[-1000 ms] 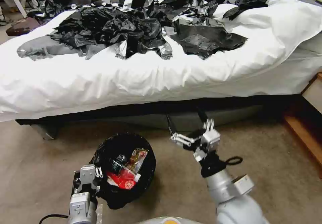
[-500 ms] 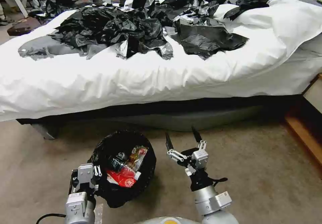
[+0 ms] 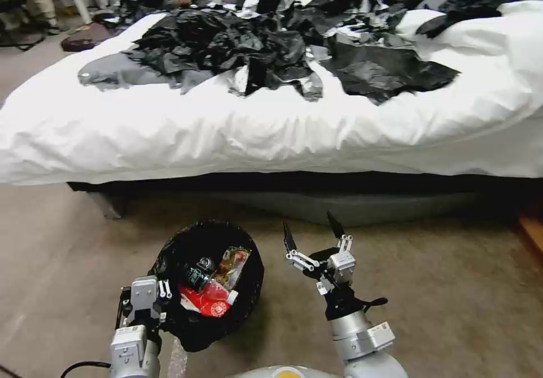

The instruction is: Pick up the trash bin, then pick up the garbage from the floor and place it into the trash bin.

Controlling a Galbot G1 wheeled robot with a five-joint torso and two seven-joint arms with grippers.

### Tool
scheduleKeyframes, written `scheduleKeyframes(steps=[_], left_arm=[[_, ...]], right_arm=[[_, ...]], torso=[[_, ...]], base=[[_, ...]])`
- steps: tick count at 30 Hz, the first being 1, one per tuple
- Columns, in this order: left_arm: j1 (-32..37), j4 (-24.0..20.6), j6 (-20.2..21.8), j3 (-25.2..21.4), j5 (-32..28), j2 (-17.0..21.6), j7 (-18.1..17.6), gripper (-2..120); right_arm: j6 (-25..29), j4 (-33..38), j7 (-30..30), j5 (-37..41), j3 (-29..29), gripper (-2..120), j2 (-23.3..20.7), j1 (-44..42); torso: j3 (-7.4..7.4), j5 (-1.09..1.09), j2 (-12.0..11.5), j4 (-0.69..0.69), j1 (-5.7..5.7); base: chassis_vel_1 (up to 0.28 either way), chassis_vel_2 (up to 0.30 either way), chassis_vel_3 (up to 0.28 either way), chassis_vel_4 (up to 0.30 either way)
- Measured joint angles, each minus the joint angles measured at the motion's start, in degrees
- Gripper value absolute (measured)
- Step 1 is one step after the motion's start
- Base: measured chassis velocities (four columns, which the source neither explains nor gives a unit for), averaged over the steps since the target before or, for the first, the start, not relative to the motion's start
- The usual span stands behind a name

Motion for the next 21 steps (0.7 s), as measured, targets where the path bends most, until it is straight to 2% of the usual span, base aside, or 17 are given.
scheduleKeyframes(steps=[21], left_arm=[[0.32,-0.22,-0.1,-0.25,-0.02,0.38,0.07,3]], right_arm=[[-0.46,-0.13,-0.34,0.28,0.12,100,-2.39,1.42]], torso=[[0.0,0.0,0.0,0.0,0.0]], base=[[0.124,0.123,0.118,0.119]])
